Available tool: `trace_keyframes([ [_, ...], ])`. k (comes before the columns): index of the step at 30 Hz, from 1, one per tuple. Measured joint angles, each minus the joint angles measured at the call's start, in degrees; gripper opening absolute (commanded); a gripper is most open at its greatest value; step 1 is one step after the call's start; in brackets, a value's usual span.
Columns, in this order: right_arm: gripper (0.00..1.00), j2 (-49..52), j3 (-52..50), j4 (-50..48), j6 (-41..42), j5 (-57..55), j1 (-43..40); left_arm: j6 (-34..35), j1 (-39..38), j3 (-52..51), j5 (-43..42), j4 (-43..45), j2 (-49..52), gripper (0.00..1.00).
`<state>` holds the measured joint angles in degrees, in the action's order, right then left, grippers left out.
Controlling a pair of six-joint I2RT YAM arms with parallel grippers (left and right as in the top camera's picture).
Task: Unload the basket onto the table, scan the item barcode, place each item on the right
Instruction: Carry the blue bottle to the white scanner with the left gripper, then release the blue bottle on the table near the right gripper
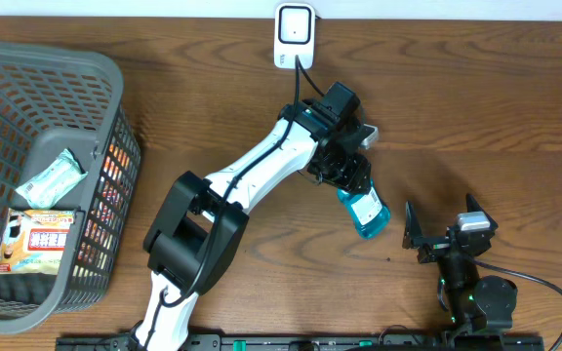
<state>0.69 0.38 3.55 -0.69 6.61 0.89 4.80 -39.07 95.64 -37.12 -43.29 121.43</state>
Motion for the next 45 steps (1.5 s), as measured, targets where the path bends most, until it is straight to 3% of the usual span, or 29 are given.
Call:
trace_keyframes([
  [2, 0.99, 0.0, 0.0, 0.0, 0.0, 0.0, 0.0, 0.1, 0.0, 0.0, 0.0, 0.6, 0.3, 0.69],
  [4, 0.99, 0.0, 0.0, 0.0, 0.0, 0.0, 0.0, 0.3, 0.0, 0.0, 0.2, 1.8, 0.4, 0.78],
  [12, 0.99, 0.0, 0.0, 0.0, 0.0, 0.0, 0.0, 0.7, 0.2, 0.0, 0.5, 3.3, 0.4, 0.99],
  [26, 0.99, 0.0, 0.0, 0.0, 0.0, 0.0, 0.0, 5.3, 9.6, 0.0, 0.4, 1.8, -0.5, 0.98],
  [45, 0.99, 0.0, 0.0, 0.0, 0.0, 0.0, 0.0, 5.7, 13.1, 0.1, 0.4, 4.3, -17.6, 0.98],
])
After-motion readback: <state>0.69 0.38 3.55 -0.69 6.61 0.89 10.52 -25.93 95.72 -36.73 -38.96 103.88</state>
